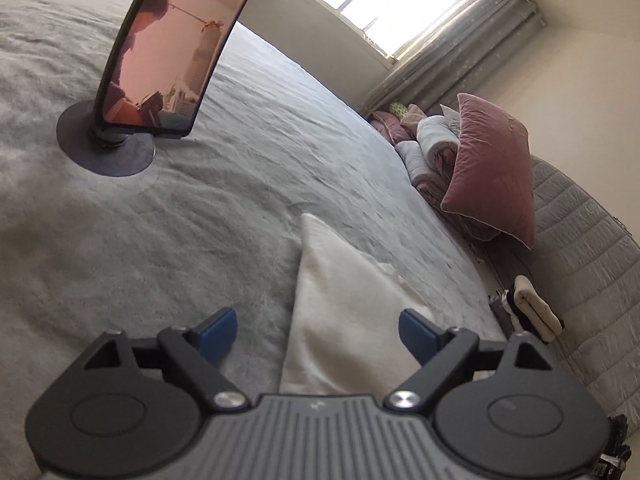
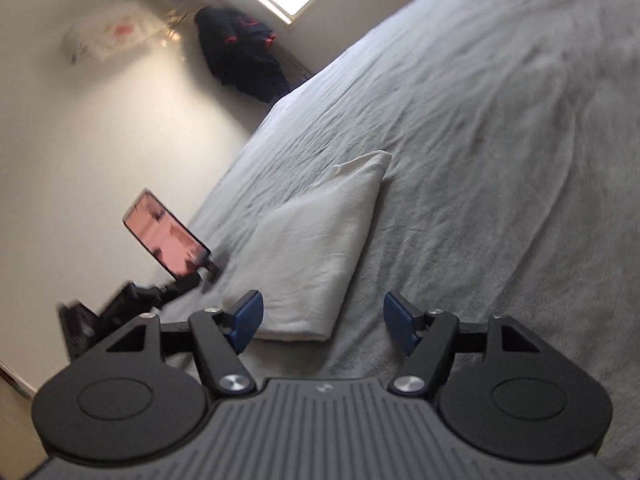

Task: Fold clothes

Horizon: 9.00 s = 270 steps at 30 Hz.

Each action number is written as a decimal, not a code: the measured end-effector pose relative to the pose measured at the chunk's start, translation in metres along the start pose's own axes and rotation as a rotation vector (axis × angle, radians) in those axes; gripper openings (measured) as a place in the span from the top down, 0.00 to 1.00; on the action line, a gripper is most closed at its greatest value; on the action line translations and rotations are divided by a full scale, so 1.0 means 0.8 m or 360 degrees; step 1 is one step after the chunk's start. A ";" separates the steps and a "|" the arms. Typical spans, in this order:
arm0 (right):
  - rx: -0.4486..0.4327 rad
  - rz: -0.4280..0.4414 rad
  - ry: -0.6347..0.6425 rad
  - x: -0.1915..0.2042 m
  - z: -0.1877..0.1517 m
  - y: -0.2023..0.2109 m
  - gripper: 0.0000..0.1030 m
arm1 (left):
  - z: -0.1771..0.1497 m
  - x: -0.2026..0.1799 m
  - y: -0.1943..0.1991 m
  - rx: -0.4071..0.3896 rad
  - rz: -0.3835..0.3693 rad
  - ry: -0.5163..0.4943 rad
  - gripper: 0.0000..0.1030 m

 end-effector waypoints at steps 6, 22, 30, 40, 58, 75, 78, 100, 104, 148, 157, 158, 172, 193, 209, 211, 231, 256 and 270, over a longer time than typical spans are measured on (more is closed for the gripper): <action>0.0011 0.0037 -0.0176 0.002 0.019 -0.013 0.32 | 0.006 -0.006 -0.025 0.0009 0.0070 -0.0028 0.10; 0.0101 -0.0071 -0.0167 0.005 0.039 -0.077 0.32 | 0.022 -0.014 -0.071 0.0057 0.0108 -0.0159 0.25; 0.0047 -0.0122 -0.0248 -0.009 0.049 -0.096 0.38 | 0.023 -0.006 -0.084 0.0075 0.0020 0.0015 0.53; -0.0077 -0.0180 -0.0328 -0.018 0.047 -0.090 0.75 | 0.021 -0.021 -0.082 -0.0024 0.0013 0.0181 0.91; -0.0030 -0.0255 -0.0137 -0.041 0.099 -0.029 0.76 | 0.012 -0.078 -0.127 0.0078 0.0171 0.0015 0.87; 0.0016 -0.0251 -0.0094 -0.052 0.075 -0.048 0.78 | -0.007 -0.068 -0.149 0.0137 0.0048 0.0133 0.87; -0.0048 -0.0247 -0.0001 -0.039 0.090 -0.044 0.79 | -0.002 -0.085 -0.148 0.0090 0.0013 0.0108 0.88; -0.0711 -0.0438 0.0419 -0.056 0.353 0.121 0.80 | 0.003 -0.448 -0.281 0.0053 -0.0504 -0.0171 0.89; -0.0838 -0.0510 0.0458 -0.087 0.409 0.163 0.80 | -0.013 -0.542 -0.323 0.0079 -0.0626 -0.0254 0.89; -0.1265 -0.1065 0.0483 -0.332 0.580 0.309 0.47 | -0.125 -0.698 -0.537 0.0210 -0.0408 -0.0481 0.59; -0.1219 -0.0984 0.0517 -0.250 0.547 0.317 0.34 | -0.125 -0.670 -0.442 0.0266 -0.0283 -0.0617 0.48; -0.1208 -0.0976 0.0519 -0.241 0.542 0.317 0.34 | -0.124 -0.666 -0.431 0.0268 -0.0268 -0.0628 0.45; -0.0989 -0.0890 0.0519 -0.152 0.461 0.279 0.18 | -0.100 -0.581 -0.300 0.0222 -0.0010 -0.0784 0.12; -0.0828 -0.0934 0.0610 -0.105 0.358 0.185 0.00 | -0.102 -0.439 -0.221 0.0241 0.0307 -0.0905 0.01; -0.0537 -0.1114 0.0685 -0.157 0.273 0.086 0.00 | -0.138 -0.310 -0.223 0.0348 0.0553 -0.0947 0.01; -0.0486 -0.1137 0.0720 -0.163 0.263 0.075 0.00 | -0.142 -0.294 -0.230 0.0386 0.0617 -0.0981 0.01; -0.0206 -0.1215 0.0950 -0.193 0.184 0.000 0.00 | -0.118 -0.238 -0.241 -0.0011 0.0662 -0.0937 0.00; -0.0590 -0.1546 0.0879 -0.199 0.270 0.102 0.00 | -0.134 -0.322 -0.247 0.0093 0.0428 -0.1064 0.00; -0.0699 -0.1857 0.0802 -0.208 0.326 0.248 0.00 | -0.192 -0.501 -0.209 0.0346 -0.0037 -0.1209 0.00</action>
Point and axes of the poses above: each gripper's, at about its wrist camera, not at the fingertips, and y roughly against the way its jaws point, x to its left, z to its top, the point moved 10 cm from there along -y, roughly the way its jaws point, and after that the axes turned 10 degrees about -x, right-handed, at the moved point
